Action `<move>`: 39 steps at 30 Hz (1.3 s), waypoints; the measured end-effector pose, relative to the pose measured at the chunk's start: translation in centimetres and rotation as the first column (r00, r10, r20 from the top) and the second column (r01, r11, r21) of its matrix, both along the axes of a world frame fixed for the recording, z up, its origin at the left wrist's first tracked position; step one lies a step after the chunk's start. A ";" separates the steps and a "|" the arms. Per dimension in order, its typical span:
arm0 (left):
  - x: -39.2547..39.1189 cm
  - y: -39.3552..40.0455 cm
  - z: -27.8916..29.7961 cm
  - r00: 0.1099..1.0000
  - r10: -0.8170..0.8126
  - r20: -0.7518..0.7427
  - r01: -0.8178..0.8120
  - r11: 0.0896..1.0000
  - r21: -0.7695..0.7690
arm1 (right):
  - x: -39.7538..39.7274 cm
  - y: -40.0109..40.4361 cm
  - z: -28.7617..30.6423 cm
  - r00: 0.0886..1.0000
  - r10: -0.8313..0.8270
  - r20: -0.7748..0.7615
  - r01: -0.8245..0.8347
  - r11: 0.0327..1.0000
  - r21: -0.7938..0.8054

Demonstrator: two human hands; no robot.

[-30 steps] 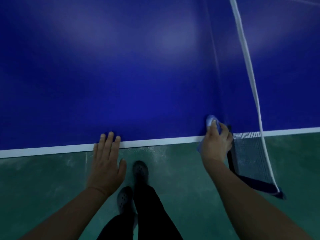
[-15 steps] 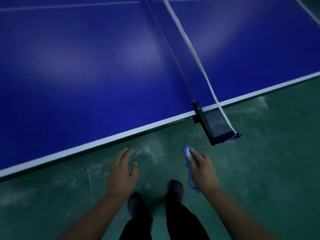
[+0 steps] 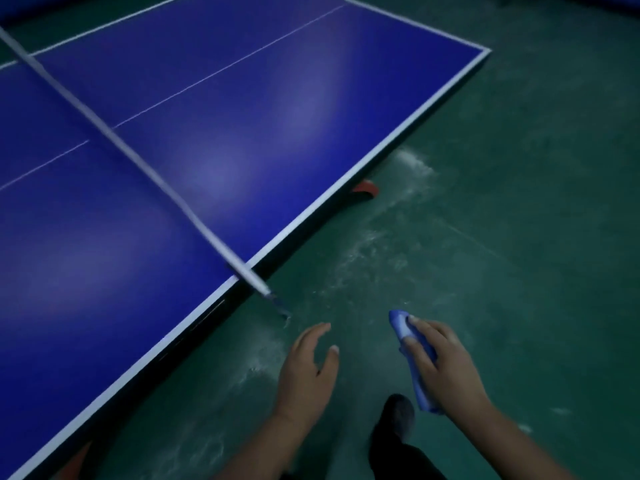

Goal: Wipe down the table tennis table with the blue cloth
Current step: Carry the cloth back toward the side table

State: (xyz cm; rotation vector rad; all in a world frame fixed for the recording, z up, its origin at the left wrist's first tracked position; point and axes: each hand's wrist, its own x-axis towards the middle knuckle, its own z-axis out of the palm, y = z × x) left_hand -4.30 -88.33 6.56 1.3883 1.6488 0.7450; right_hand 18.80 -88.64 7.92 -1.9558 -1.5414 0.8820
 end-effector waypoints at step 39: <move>64.9 75.2 5.9 0.871 -0.435 0.226 0.447 0.894 -0.003 | 62.3 59.2 5.4 0.761 -0.649 -0.005 0.648 0.760 0.054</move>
